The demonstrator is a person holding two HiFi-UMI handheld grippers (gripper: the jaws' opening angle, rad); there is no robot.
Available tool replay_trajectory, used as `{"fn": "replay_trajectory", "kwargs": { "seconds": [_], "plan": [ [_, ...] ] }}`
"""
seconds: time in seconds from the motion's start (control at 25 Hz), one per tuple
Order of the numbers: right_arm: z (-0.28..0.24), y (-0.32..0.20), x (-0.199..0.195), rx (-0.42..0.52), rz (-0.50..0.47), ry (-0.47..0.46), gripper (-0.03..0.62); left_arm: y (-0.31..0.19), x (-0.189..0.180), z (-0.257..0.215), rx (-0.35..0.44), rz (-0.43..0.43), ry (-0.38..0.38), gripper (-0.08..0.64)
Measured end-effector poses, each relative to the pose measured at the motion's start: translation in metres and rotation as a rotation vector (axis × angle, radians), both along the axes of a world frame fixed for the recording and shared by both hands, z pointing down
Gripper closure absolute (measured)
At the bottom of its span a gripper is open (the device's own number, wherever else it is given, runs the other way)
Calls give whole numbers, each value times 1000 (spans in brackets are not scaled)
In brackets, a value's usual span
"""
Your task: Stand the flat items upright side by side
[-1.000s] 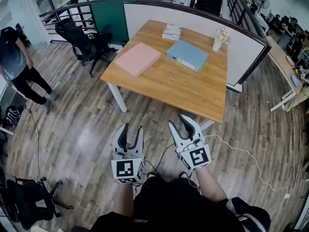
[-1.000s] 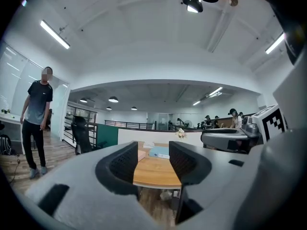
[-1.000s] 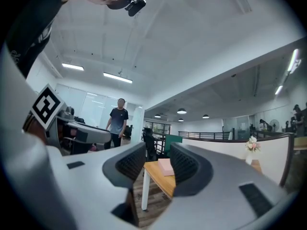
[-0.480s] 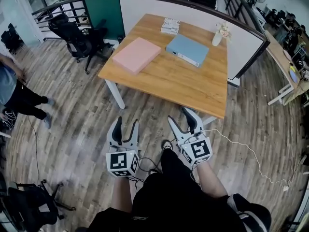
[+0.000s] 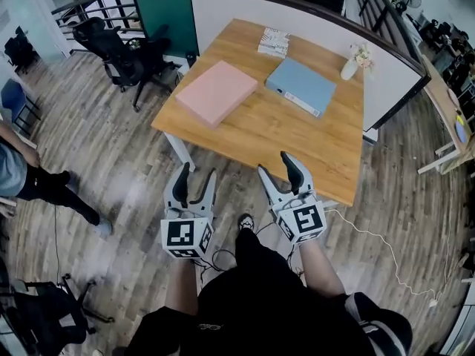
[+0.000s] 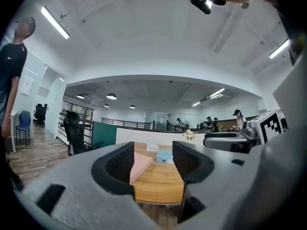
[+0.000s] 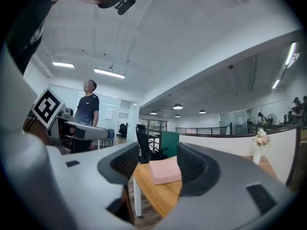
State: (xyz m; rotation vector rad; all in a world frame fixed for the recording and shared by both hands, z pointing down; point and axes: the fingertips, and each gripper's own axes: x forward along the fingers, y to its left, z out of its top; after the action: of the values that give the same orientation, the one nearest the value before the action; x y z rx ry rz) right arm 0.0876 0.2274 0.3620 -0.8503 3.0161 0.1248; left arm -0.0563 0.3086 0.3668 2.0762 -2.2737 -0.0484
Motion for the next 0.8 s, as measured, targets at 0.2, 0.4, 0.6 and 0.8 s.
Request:
{"fn": "replay_trajectory", "kwargs": {
  "seconds": [0.2, 0.4, 0.6, 0.8],
  "plan": [
    [2, -64, -31, -28, -14, 9, 350, -63, -32, 1, -30, -14, 5, 310],
    [5, -124, -57, -69, -41, -4, 348, -119, -55, 4, -54, -26, 7, 310],
    [13, -167, -83, -131, -73, -19, 339, -159, -82, 12, -88, -52, 19, 310],
    [31, -195, -97, -219, -58, -19, 336, -193, -106, 20, -134, -46, 23, 310]
  ]
}}
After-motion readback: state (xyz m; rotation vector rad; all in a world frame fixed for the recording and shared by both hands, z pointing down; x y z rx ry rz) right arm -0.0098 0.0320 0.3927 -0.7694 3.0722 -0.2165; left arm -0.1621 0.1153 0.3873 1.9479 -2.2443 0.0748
